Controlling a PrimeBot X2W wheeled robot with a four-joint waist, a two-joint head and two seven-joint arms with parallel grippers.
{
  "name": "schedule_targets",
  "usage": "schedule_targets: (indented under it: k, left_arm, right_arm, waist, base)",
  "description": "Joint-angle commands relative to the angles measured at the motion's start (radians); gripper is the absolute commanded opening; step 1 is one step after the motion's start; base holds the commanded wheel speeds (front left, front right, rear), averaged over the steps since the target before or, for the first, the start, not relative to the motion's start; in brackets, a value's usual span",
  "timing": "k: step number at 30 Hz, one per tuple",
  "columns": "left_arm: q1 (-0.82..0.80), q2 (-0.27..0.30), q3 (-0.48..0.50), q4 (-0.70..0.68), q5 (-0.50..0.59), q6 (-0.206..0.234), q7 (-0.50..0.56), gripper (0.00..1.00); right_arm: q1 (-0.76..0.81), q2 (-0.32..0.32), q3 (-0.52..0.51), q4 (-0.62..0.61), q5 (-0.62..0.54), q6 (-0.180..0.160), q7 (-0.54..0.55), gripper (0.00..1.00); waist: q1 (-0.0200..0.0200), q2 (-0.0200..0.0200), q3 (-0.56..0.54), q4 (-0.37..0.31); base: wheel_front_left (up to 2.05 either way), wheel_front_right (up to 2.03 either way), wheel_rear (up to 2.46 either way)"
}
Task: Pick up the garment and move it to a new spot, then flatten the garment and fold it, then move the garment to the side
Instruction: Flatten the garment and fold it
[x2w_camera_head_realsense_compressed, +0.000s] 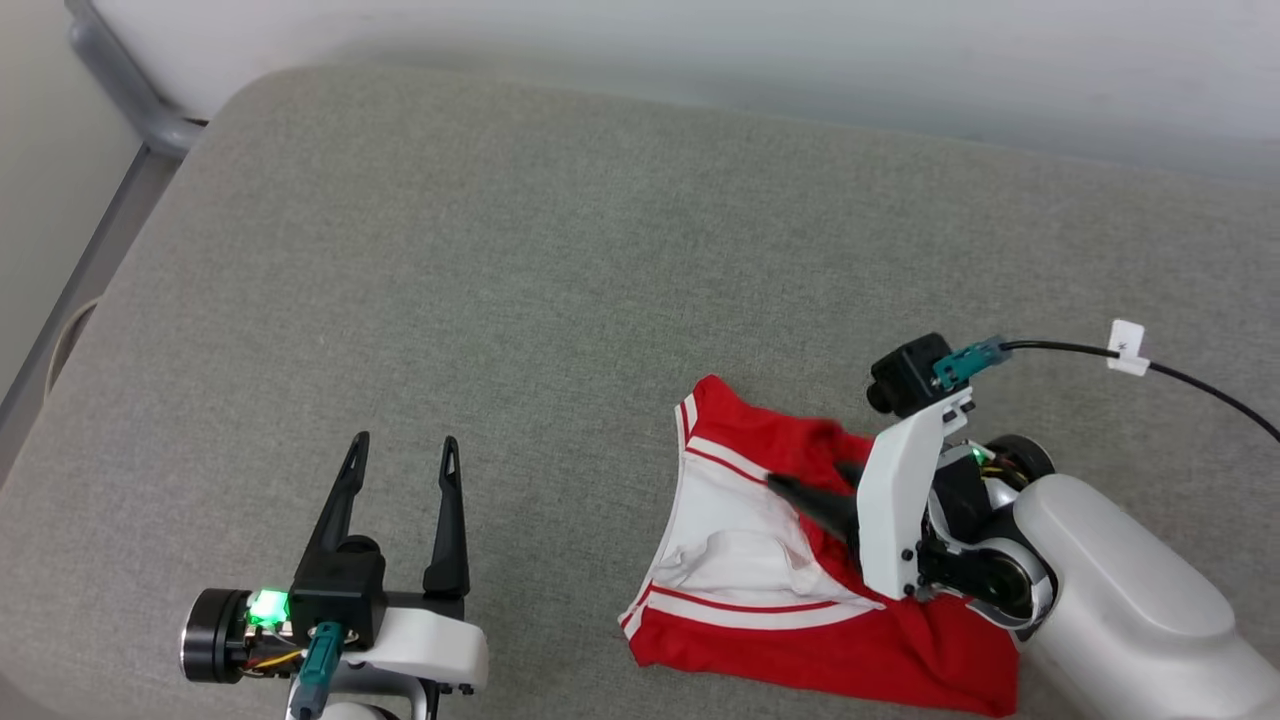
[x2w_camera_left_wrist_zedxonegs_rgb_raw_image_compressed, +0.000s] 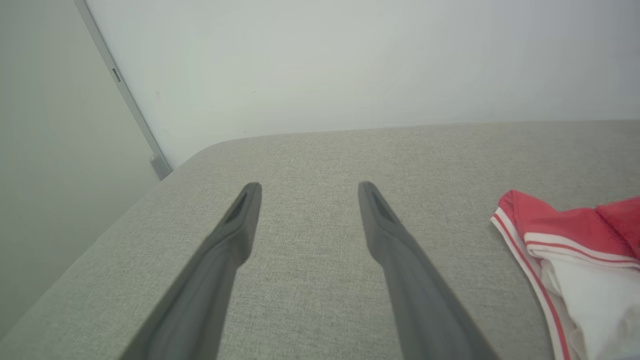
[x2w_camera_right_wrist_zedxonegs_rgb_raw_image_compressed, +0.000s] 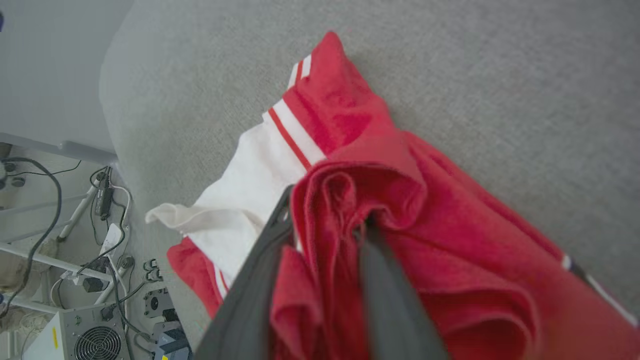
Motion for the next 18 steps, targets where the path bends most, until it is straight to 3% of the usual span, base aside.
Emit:
schedule_targets:
  k: [1,6,10,18]
  left_arm:
    - [0.011,0.007,0.004,0.002,0.007,-0.001,-0.002,1.0]
    - [0.036,0.015,0.015,-0.002,0.007,-0.002,-0.002,1.0]
    - [0.054,0.023,0.024,-0.011,0.008,-0.005,-0.002,1.0]
    - [0.087,0.028,0.032,-0.016,0.009,0.005,-0.002,1.0]
  right_arm:
    - [-0.004,-0.011,-0.001,-0.031,0.019,-0.001,-0.045,1.0]
    - [0.03,-0.087,-0.022,-0.142,-0.011,-0.001,-0.188,1.0]
    - [0.064,-0.139,-0.095,-0.189,-0.119,-0.001,-0.335,1.0]
    - [0.164,-0.123,-0.279,-0.217,-0.376,-0.001,-0.545,1.0]
  waist:
    - [-0.0001,0.0,-0.024,-0.015]
    - [-0.0001,0.0,-0.065,-0.053]
    - [-0.0001,0.0,-0.09,-0.086]
    - [-0.0001,0.0,-0.128,-0.144]
  base:
    - [0.0,0.0,0.0]
    - [0.0,0.0,0.0]
    - [0.0,0.0,0.0]
    - [0.0,0.0,0.0]
